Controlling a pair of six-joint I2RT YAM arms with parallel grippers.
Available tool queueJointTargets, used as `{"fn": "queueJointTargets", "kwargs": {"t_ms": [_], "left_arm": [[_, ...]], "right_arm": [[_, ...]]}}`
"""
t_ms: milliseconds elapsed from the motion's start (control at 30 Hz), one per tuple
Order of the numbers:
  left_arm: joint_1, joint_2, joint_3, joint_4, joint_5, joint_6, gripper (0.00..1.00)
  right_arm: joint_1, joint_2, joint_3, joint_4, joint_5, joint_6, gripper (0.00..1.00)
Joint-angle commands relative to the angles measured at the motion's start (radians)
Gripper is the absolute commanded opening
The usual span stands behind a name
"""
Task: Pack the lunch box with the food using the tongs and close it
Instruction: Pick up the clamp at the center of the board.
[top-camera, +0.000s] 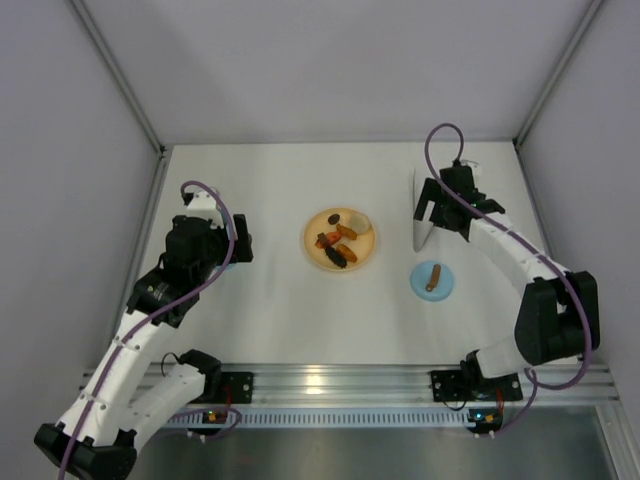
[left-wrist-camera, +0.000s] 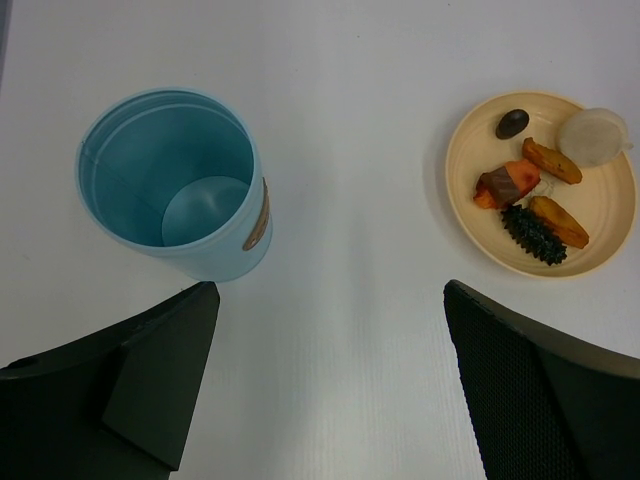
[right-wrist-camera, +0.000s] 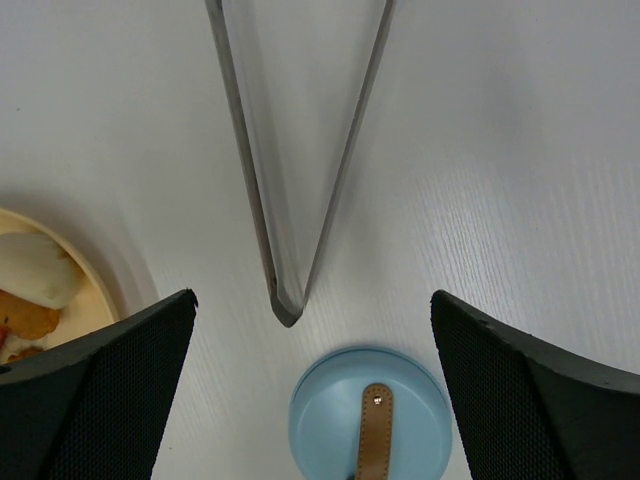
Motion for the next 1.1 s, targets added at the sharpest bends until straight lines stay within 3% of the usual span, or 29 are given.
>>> {"fn": "queueJointTargets", "kwargs": {"t_ms": [0, 367, 733, 1067], "left_arm": [[0.003, -0.008, 0.006, 0.049, -0.008, -0.009, 0.99], [0.004, 0.001, 0.006, 0.048, -0.003, -0.009, 0.99], [0.004, 0.009, 0.006, 0.049, 0.008, -0.008, 0.99], [0.004, 0.021, 0.006, 0.049, 0.014, -0.006, 0.99]], "right_arm": [[0.011, 0.054, 0.069, 0.059, 0.070, -0.011, 1.00], [-0.034, 0.225, 0.211, 0.016, 0.130, 0.042, 0.98], [-0.109, 0.319, 0.284, 0.002, 0.087, 0.053, 0.92], [-0.141, 0.454, 0.356, 0.002, 0.046, 0.073, 0.73]]}}
